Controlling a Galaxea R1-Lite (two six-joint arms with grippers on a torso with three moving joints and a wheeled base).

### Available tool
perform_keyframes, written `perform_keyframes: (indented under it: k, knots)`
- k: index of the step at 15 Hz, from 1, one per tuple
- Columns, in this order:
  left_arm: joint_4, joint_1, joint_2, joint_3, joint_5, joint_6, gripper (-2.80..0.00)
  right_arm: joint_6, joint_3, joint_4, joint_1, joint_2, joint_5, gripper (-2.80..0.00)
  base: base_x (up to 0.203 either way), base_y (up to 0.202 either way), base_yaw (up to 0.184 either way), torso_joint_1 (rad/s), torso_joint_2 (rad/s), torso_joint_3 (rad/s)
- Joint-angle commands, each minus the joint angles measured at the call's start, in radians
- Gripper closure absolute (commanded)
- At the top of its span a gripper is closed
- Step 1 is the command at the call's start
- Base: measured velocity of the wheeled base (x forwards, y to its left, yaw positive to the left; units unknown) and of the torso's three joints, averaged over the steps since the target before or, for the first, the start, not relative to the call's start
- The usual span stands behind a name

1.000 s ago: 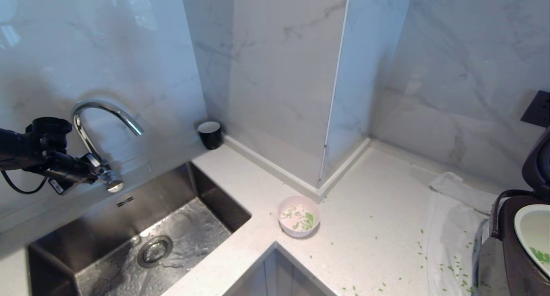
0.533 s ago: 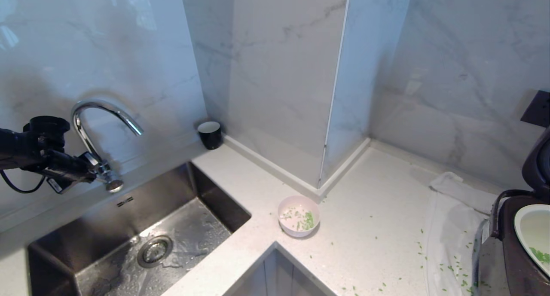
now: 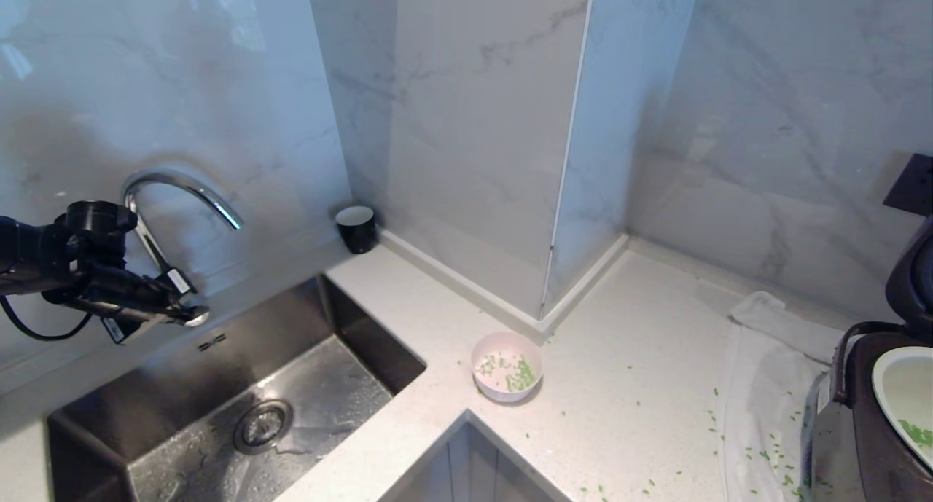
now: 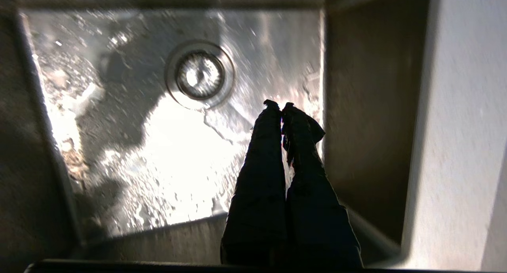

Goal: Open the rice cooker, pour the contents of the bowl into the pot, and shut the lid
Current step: Turn off the tap, then pour the water from the bowl into the rice cooker

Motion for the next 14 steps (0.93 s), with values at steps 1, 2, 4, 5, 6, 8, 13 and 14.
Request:
perform_keyframes:
  k: [1,2,4,5,6,8,13,14]
  knots:
    - [-0.003,-0.057,-0.099,0.089,-0.004,-0.001,0.00,-0.001,0.000,0.000,0.000,0.002,0.000,0.00,0.000,0.000,0.000,0.000,0.00,0.000]
    - [-0.019,-0.075,-0.117,0.128,-0.004,0.000,0.00,-0.001,0.000,0.000,0.000,0.002,0.000,0.00,0.000,0.000,0.000,0.000,0.00,0.000]
    - [-0.078,-0.111,-0.160,0.233,-0.003,0.011,0.00,-0.001,0.000,0.000,0.000,0.002,0.000,0.00,0.000,0.000,0.000,0.000,0.00,0.000]
    - [-0.121,-0.130,-0.186,0.294,0.000,0.016,0.00,-0.001,0.000,0.000,0.000,0.002,0.000,0.00,0.000,0.000,0.000,0.000,0.00,0.000]
    - [-0.176,-0.151,-0.214,0.361,0.002,0.019,0.00,-0.001,0.000,0.000,0.000,0.002,0.000,0.00,0.000,0.000,0.000,0.000,0.00,0.000]
    - [-0.288,-0.190,-0.276,0.481,0.007,0.027,0.00,-0.001,0.000,0.000,0.000,0.002,0.000,0.00,0.000,0.000,0.000,0.000,0.00,0.000]
    - [-0.436,-0.234,-0.421,0.676,0.019,0.062,0.00,-0.001,0.000,0.000,0.000,0.002,0.000,0.00,0.000,0.000,0.000,0.000,0.00,0.000]
    - [-0.445,-0.242,-0.451,0.711,0.039,0.063,0.00,-0.001,0.000,0.000,0.000,0.002,0.000,0.00,0.000,0.000,0.000,0.000,0.00,0.000]
